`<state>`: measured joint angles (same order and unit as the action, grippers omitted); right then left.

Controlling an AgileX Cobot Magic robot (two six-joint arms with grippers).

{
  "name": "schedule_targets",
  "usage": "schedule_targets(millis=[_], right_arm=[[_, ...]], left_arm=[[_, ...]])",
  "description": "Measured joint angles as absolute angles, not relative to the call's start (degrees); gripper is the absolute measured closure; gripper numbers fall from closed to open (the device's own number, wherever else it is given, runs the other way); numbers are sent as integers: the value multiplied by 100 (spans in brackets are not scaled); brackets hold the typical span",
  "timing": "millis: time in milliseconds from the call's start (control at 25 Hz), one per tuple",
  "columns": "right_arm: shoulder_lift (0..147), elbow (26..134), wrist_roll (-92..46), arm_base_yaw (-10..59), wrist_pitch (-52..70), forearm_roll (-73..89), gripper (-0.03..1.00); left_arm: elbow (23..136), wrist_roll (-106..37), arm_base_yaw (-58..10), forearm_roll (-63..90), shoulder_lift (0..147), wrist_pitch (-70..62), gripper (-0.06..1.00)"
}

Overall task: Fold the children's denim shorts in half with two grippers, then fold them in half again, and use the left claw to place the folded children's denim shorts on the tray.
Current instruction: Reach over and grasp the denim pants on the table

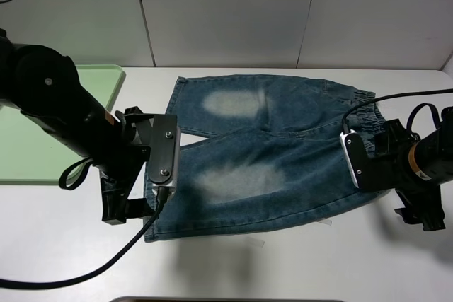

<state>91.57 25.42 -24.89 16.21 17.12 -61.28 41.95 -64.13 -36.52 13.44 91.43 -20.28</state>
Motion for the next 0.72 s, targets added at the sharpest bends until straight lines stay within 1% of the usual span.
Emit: schedule_targets(millis=[320,560,640,720], right_arm=[[9676,2602,-2495,1559,1524,-6689,27],[9998,2821,-2512,1509,1716,-7113,28],[10107,3018,-2512,1418,1825,-7130,31],[10188,3160,-2499,1287,1850,-7141,39]], left_arm=[[4195,-6450,-3652,1400,9143,-1993,-1],[4195,-6455,-3652,1534,9143,-1948,-1],[4195,-6455,-3652,1541,9143,-1922,-1],[4195,-6481,-3652,1541,9143,-1903,-1]])
